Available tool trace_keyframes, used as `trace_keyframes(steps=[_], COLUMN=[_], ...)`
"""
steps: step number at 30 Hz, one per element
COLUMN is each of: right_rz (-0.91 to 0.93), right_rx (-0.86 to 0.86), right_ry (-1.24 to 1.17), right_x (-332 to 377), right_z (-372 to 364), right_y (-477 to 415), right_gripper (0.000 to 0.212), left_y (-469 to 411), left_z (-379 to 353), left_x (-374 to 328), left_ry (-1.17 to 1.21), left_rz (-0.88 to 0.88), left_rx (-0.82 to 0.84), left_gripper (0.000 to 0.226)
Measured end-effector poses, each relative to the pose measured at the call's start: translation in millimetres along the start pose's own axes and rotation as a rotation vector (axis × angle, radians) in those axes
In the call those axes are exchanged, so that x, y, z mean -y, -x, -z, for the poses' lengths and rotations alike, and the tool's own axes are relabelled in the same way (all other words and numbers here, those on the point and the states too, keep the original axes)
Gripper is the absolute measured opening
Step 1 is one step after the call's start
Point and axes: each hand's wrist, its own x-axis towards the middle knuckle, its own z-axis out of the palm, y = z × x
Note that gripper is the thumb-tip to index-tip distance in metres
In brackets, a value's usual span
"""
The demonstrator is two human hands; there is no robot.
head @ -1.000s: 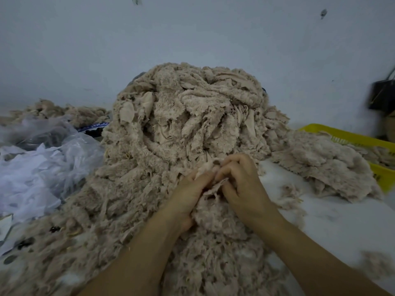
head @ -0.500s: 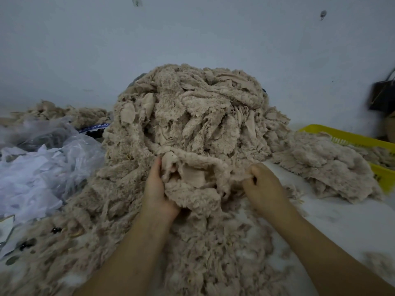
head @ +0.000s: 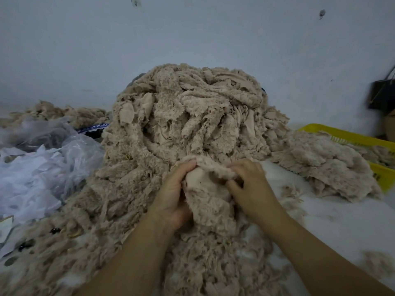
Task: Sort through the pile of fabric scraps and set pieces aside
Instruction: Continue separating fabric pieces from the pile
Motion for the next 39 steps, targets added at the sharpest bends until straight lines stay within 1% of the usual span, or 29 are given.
trace_keyframes(steps=[1,3,4,5,6,8,10,12,13,14,15,16,17,18,20,22,24,26,28,29,31,33,35,36,39], right_rz=[-0.071,-0.203,-0.23,-0.242,-0.257,-0.298,-0.384,-0.519,-0.575,-0.6,-0.588,-0.542,-0.47,-0.389,-0.258,-0.167,-0.121,-0.08,-0.062,-0.071,-0.152,-0.273,-0.363,-0.406,-0.546], right_rx=[-0.064,-0.186,-0.226,-0.245,-0.243,-0.24,-0.227,-0.193,-0.183,-0.183,-0.18,-0.166,-0.136,-0.093,-0.001,0.036,0.017,0.028,0.079,0.083,0.015,-0.085,-0.145,-0.165,-0.134], right_ry=[-0.072,-0.211,-0.239,-0.236,-0.224,-0.258,-0.397,-0.631,-0.751,-0.82,-0.813,-0.738,-0.623,-0.511,-0.38,-0.355,-0.342,-0.267,-0.134,-0.082,-0.066,-0.165,-0.312,-0.4,-0.667], right_x=[-2,-6,-6,-5,-4,-2,-2,-3,-3,-2,-1,1,3,5,9,13,14,12,11,9,3,-3,-6,-6,1], right_z=[3,9,12,13,13,12,15,18,20,21,21,20,17,14,9,7,9,10,8,7,10,17,23,25,26], right_y=[-1,-1,-1,0,1,-1,-3,-5,-5,-5,-5,-4,-3,0,4,6,5,4,3,3,2,0,-1,-2,-3], right_gripper=[0.006,0.027,0.033,0.036,0.037,0.036,0.03,0.032,0.036,0.039,0.041,0.043,0.046,0.049,0.045,0.031,0.02,0.025,0.031,0.031,0.024,0.02,0.019,0.018,0.015], left_y=[0,-2,-3,-5,-5,-3,0,1,0,0,0,-1,0,2,4,5,4,5,8,9,10,11,8,7,5], left_z=[-1,-2,-1,0,0,1,1,0,-1,-4,-7,-10,-11,-15,-17,-17,-16,-15,-16,-15,-14,-12,-8,-7,-10], left_x=[0,-2,-2,-2,-3,-4,-6,-3,1,5,9,13,16,16,20,23,25,23,19,15,8,3,0,-1,-2], left_ry=[-0.012,-0.01,-0.001,0.015,0.033,0.061,0.039,-0.073,-0.213,-0.419,-0.615,-0.761,-0.837,-0.875,-0.908,-0.877,-0.841,-0.788,-0.691,-0.602,-0.409,-0.265,-0.161,-0.138,-0.066], left_rz=[-0.011,-0.027,-0.049,-0.065,-0.081,-0.092,-0.072,-0.049,-0.066,-0.109,-0.189,-0.282,-0.339,-0.359,-0.336,-0.292,-0.274,-0.255,-0.225,-0.207,-0.173,-0.151,-0.113,-0.097,-0.032], left_rx=[-0.045,-0.144,-0.175,-0.195,-0.195,-0.181,-0.179,-0.24,-0.293,-0.336,-0.346,-0.311,-0.246,-0.183,-0.066,-0.018,-0.06,-0.086,-0.084,-0.082,-0.077,-0.093,-0.177,-0.213,-0.219], left_gripper=[0.02,0.01,0.016,0.024,0.026,0.013,0.011,0.018,0.027,0.035,0.043,0.053,0.062,0.066,0.059,0.047,0.05,0.046,0.034,0.029,0.026,0.035,0.044,0.044,0.018])
